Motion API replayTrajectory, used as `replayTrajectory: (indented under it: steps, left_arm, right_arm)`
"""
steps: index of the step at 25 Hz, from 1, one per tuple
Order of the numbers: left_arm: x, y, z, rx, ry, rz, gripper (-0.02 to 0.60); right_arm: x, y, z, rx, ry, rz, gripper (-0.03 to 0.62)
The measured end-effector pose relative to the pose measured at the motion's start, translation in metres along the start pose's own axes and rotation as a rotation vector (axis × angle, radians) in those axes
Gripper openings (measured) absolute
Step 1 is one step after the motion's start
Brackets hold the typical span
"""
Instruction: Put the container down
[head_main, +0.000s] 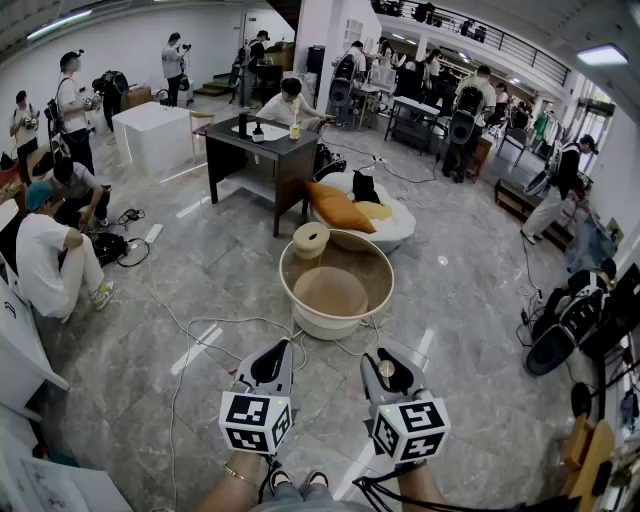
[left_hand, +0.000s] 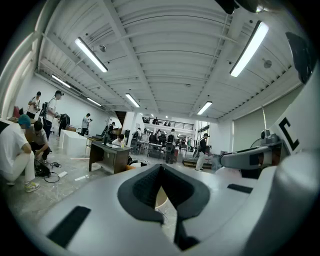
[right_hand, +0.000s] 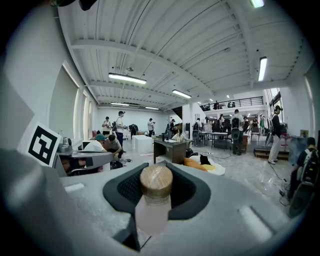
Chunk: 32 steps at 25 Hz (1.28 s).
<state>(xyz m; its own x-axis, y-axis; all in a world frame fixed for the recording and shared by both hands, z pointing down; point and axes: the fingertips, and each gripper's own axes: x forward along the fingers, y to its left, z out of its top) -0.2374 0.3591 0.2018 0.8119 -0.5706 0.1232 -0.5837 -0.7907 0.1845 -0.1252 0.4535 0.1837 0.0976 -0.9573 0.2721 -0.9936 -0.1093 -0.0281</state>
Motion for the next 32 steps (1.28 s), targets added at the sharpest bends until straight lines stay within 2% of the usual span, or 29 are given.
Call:
replayTrajectory:
  steps: [7, 12, 22, 32]
  left_arm:
    - [-0.003, 0.005, -0.001, 0.006, 0.002, 0.002, -0.008]
    - [-0.008, 0.005, -0.001, 0.014, 0.006, -0.013, -0.008]
    - [-0.013, 0.016, -0.006, -0.004, 0.008, -0.024, -0.008]
    - [0.021, 0.038, -0.009, -0.008, 0.025, -0.002, -0.008]
  right_arm:
    - [0.0, 0.003, 0.0, -0.016, -0.005, -0.017, 0.115]
    - [-0.002, 0.007, -0.004, 0.066, 0.001, 0.001, 0.115]
    - [-0.003, 0.011, -0.009, 0.071, 0.014, -0.028, 0.115]
    - [0.036, -0.009, -0.004, 0.094, 0.005, -0.027, 0.115]
